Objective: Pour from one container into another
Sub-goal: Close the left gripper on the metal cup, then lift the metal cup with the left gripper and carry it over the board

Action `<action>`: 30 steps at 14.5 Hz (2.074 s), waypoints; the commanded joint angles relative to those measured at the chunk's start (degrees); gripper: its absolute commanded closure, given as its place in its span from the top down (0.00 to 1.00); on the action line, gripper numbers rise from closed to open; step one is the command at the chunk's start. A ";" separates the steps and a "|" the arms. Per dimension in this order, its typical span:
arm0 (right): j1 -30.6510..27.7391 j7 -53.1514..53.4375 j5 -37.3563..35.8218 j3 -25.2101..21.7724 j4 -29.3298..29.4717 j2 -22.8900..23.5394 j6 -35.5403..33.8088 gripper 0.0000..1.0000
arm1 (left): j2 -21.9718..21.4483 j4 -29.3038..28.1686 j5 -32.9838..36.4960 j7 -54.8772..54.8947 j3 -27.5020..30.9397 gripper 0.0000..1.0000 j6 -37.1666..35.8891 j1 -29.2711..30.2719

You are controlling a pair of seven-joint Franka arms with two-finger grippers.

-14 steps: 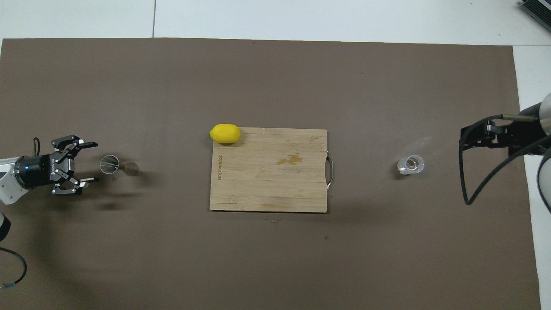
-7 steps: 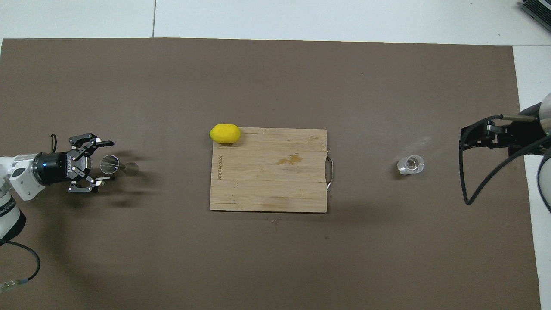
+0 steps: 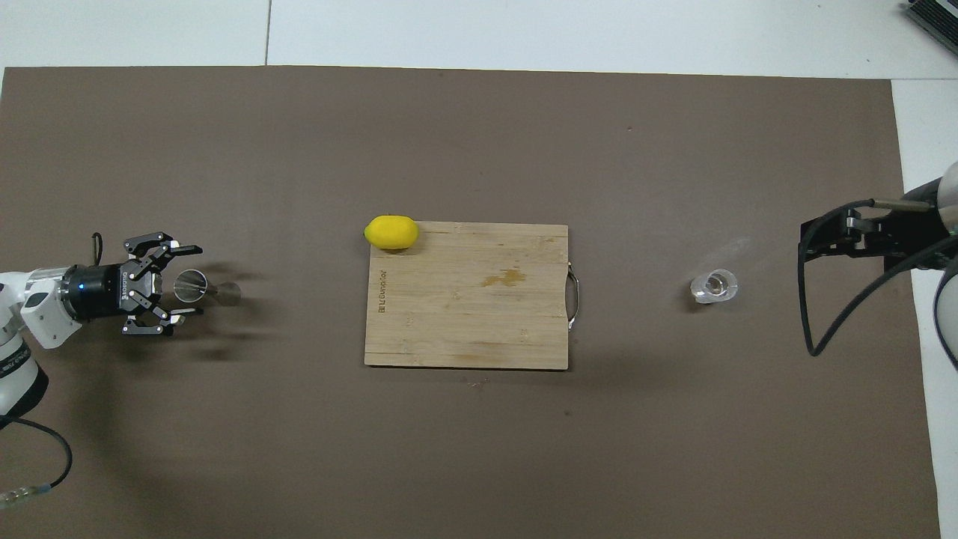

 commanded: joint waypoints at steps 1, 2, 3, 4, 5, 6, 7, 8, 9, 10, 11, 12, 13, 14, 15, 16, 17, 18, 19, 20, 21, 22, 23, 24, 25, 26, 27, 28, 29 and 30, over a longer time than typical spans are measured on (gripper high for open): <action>-0.59 -0.73 0.28 0.31 0.45 0.10 -0.73 1.00 | -1.50 -1.78 -0.96 1.34 0.68 0.98 -1.22 -0.33; -0.59 -0.73 0.28 0.31 0.45 0.10 -0.73 1.00 | -1.59 -1.78 -0.87 1.25 0.76 0.98 -1.49 -0.33; -0.59 -0.73 0.28 0.31 0.36 0.10 -0.73 1.00 | -1.59 -1.78 -0.78 1.25 0.76 0.97 -1.58 -0.15; -0.59 -0.73 0.28 0.31 0.36 0.10 -0.73 1.00 | -1.59 -1.78 -0.78 1.25 0.85 0.97 -1.66 -0.07; -0.59 -0.73 0.28 0.31 0.36 0.10 -0.73 1.00 | -1.59 -1.78 -0.61 1.33 0.85 0.96 -1.66 0.11; -0.59 -0.73 0.28 0.31 0.45 0.10 -0.73 1.00 | -1.59 -1.78 -0.52 1.34 0.85 0.95 -1.58 0.11; -0.59 -0.73 0.28 0.31 0.36 0.10 -0.73 1.00 | -1.59 -1.78 -0.52 1.34 0.85 0.95 -1.58 0.11; -0.59 -0.73 0.28 0.31 0.36 0.10 -0.73 1.00 | -1.59 -1.78 -0.43 1.34 0.85 0.91 -1.58 0.02; -0.59 -0.73 0.28 0.31 0.36 0.10 -0.73 1.00 | -1.59 -1.78 -0.43 1.42 0.85 0.84 -1.49 -0.15; -0.59 -0.73 0.28 0.31 0.36 0.10 -0.73 1.00 | -1.59 -1.78 -0.43 1.68 0.85 0.73 -1.31 -0.33; -0.59 -0.73 0.28 0.31 0.36 0.10 -0.73 1.00 | -1.59 -1.78 -0.43 2.21 0.85 0.61 -1.14 -0.33; -0.59 -0.73 0.28 0.31 0.36 0.10 -0.73 1.00 | -1.59 -1.78 -0.43 2.21 0.85 0.53 -1.05 -0.42; -0.59 -0.73 0.28 0.31 0.36 0.10 -0.73 1.00 | -1.59 -1.78 -0.43 2.21 0.85 0.40 -1.05 -0.42; -0.59 -0.73 0.36 0.31 0.36 0.10 -0.73 1.00 | -1.59 -1.78 -0.43 2.30 0.85 0.27 -1.05 -0.33; -0.59 -0.73 0.28 0.31 0.45 0.10 -0.73 1.00 | -1.59 -1.69 -0.43 2.30 0.85 0.14 -1.14 -0.33; -0.59 -0.73 0.28 0.31 0.45 0.10 -0.73 1.00 | -1.50 -1.34 -0.43 2.30 0.85 0.12 -1.22 -0.33; -0.59 -0.73 0.28 0.31 0.45 0.10 -0.73 1.00 | -1.50 -1.16 -0.43 2.21 0.85 0.12 -1.31 -0.42; -0.59 -0.73 0.28 0.31 0.36 0.10 -0.73 1.00 | -1.50 -0.99 -0.43 2.21 0.85 0.11 -1.49 -0.50; -0.59 -0.73 0.28 0.31 0.45 0.10 -0.73 1.00 | -1.50 -0.90 -0.43 2.04 0.77 0.09 -1.49 -0.59; -0.59 -0.73 0.28 0.31 0.45 0.10 -0.73 1.00 | -1.59 -0.81 -0.52 2.13 0.59 0.04 -1.58 -0.59; -0.59 -0.73 0.28 0.31 0.36 0.10 -0.73 1.00 | -1.67 -0.81 -0.61 2.21 0.33 0.00 -1.66 -0.59; -0.59 -0.73 0.28 0.31 0.36 0.10 -0.73 1.00 | -2.28 -0.81 -0.69 2.04 0.15 0.00 -1.92 -0.59; -0.59 -0.73 0.28 0.31 0.36 0.10 -0.73 1.00 | -2.64 -0.81 -0.78 1.95 0.06 0.00 -2.01 -0.94; -0.59 -0.73 0.28 0.31 0.36 0.10 -0.73 1.00 | -3.34 -0.81 -0.96 1.95 0.06 0.00 -2.02 -1.73; -0.59 -0.73 0.28 0.31 0.36 0.10 -0.73 1.00 | -4.13 -0.81 -1.13 1.78 0.06 0.00 -2.10 -2.17; -0.59 -0.73 0.36 0.31 0.36 0.10 -0.73 1.00 | -4.74 -0.81 -1.22 1.69 -0.11 0.00 -2.02 -3.57; -0.59 -0.73 0.28 0.31 0.36 0.10 -0.73 1.00 | -6.23 -1.16 -1.31 1.51 -0.11 0.00 -1.67 -4.80; -0.59 -0.73 0.28 0.31 0.45 0.10 -0.73 1.00 | -7.64 -1.77 -2.35 1.42 -0.11 0.00 -1.40 -6.20; -0.59 -0.73 0.28 0.31 0.36 0.10 -0.73 1.00 | -8.35 -2.21 -3.84 1.25 -0.11 0.00 -1.31 -8.13; -0.59 -0.73 0.28 0.31 0.45 0.10 -0.73 1.00 | -9.22 -2.74 -5.25 0.99 -0.03 0.00 -0.70 -9.72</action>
